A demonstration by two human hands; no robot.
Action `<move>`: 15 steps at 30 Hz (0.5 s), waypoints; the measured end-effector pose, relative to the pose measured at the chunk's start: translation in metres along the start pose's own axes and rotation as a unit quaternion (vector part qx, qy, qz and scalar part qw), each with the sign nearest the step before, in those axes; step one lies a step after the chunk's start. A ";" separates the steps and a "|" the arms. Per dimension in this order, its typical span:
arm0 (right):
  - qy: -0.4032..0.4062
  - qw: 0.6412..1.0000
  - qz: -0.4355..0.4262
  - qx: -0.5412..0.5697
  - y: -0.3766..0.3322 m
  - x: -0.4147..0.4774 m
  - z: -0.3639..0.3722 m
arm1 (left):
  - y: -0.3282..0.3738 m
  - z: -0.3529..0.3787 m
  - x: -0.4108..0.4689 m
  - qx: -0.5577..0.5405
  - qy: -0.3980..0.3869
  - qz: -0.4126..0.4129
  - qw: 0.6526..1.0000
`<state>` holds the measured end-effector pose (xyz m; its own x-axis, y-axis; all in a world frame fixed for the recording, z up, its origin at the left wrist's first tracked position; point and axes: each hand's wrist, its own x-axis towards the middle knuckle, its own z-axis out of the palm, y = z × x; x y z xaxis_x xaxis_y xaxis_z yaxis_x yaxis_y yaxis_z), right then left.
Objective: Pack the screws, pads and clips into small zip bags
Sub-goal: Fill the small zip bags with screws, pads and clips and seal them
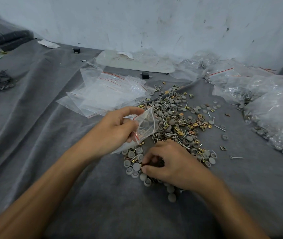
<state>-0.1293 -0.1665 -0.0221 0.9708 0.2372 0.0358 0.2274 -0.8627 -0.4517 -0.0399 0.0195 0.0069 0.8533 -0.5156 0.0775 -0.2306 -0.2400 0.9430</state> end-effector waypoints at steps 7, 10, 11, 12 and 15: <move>-0.002 0.999 -0.005 -0.041 -0.006 0.003 0.006 | -0.001 0.001 0.000 0.010 -0.003 0.003 1.000; 0.013 0.999 0.002 -0.034 -0.005 0.002 0.008 | -0.002 0.002 0.001 0.006 -0.001 0.000 1.000; 0.018 0.999 0.003 -0.037 -0.007 0.001 0.009 | -0.002 0.002 0.001 0.006 -0.001 0.000 1.000; 0.024 0.999 0.002 -0.043 -0.008 0.000 0.011 | -0.002 0.002 0.001 0.007 -0.002 0.001 1.000; 0.039 0.998 -0.008 -0.054 -0.013 -0.001 0.014 | -0.003 0.001 0.001 0.016 -0.006 0.008 1.000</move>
<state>-0.1346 -0.1491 -0.0289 0.9689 0.2196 0.1139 0.2460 -0.9033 -0.3515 -0.0390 0.0185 0.0038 0.8436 -0.5297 0.0880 -0.2590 -0.2579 0.9308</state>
